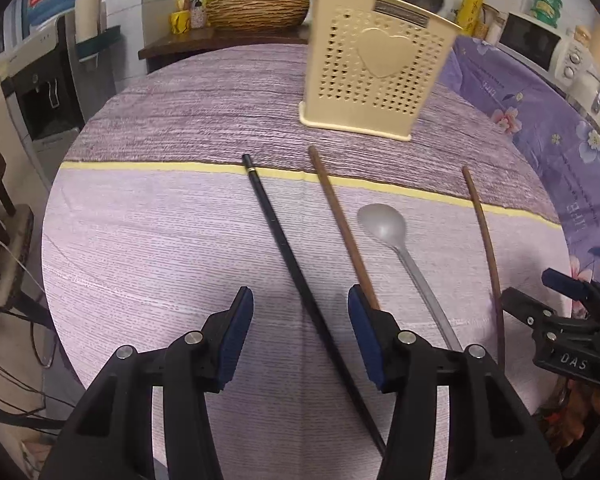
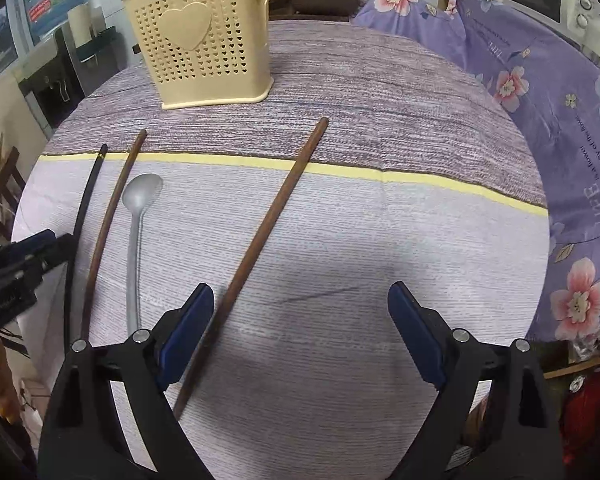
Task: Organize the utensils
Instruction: 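Move both tools back down to the remaining utensils on the table, then grasp the black chopstick with the left tool while the right tool grasps a wooden chopstick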
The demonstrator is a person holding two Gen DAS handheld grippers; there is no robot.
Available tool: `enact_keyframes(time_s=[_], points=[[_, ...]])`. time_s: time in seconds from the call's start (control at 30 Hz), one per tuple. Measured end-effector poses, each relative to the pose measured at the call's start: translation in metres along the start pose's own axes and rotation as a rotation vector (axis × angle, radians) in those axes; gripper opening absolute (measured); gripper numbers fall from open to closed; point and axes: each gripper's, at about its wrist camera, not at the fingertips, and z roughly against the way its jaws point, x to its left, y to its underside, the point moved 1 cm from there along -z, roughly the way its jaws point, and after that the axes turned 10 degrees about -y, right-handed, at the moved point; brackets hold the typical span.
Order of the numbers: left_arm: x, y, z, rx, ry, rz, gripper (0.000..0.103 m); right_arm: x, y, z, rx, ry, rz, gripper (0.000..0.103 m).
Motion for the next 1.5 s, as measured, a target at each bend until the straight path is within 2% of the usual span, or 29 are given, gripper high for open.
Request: enact_keyframes(time_s=[0.17, 0.37, 0.5, 0.63, 0.8, 0.87, 0.97, 1.1, 1.17, 1.23, 1.3, 1.4, 1.5], points=[[-0.006, 0.014, 0.005, 0.0, -0.051, -0.009, 0.05, 0.008, 0.005, -0.001, 0.005, 0.004, -0.001, 0.088], [-0.018, 0.03, 0.011, -0.001, -0.09, -0.047, 0.05, 0.029, 0.019, -0.003, 0.012, 0.073, 0.015, 0.089], [-0.028, 0.036, 0.015, -0.017, -0.101, -0.083, 0.05, 0.041, 0.024, 0.0, 0.007, 0.113, 0.072, 0.09], [-0.014, 0.036, 0.015, -0.01, -0.102, -0.091, 0.05, 0.03, 0.024, 0.004, 0.062, 0.115, 0.11, 0.094], [0.025, 0.028, 0.007, 0.013, -0.146, -0.03, 0.051, 0.004, 0.021, 0.011, 0.085, 0.12, 0.092, 0.095], [0.034, 0.024, 0.003, 0.02, -0.142, -0.004, 0.051, 0.002, 0.02, 0.011, 0.087, 0.134, 0.092, 0.095], [0.036, 0.021, 0.002, 0.021, -0.147, -0.004, 0.05, 0.003, 0.019, 0.009, 0.084, 0.103, 0.087, 0.095], [0.031, 0.014, -0.001, 0.024, -0.101, -0.003, 0.05, -0.015, 0.006, 0.013, -0.002, -0.033, -0.064, 0.095], [0.029, 0.005, -0.006, 0.011, -0.098, -0.016, 0.05, -0.024, -0.004, 0.012, -0.036, -0.072, -0.131, 0.09], [0.028, -0.007, -0.016, 0.016, -0.107, -0.029, 0.05, -0.03, -0.017, 0.008, -0.07, -0.063, -0.164, 0.081], [0.029, -0.019, -0.026, 0.028, -0.087, -0.032, 0.05, -0.03, -0.031, -0.001, -0.075, -0.057, -0.161, 0.075], [0.023, -0.039, -0.04, 0.034, -0.104, -0.065, 0.049, -0.027, -0.048, -0.014, -0.069, -0.058, -0.15, 0.071], [0.016, -0.057, -0.052, 0.043, -0.093, -0.093, 0.041, -0.026, -0.062, -0.026, -0.065, -0.042, -0.144, 0.061]])
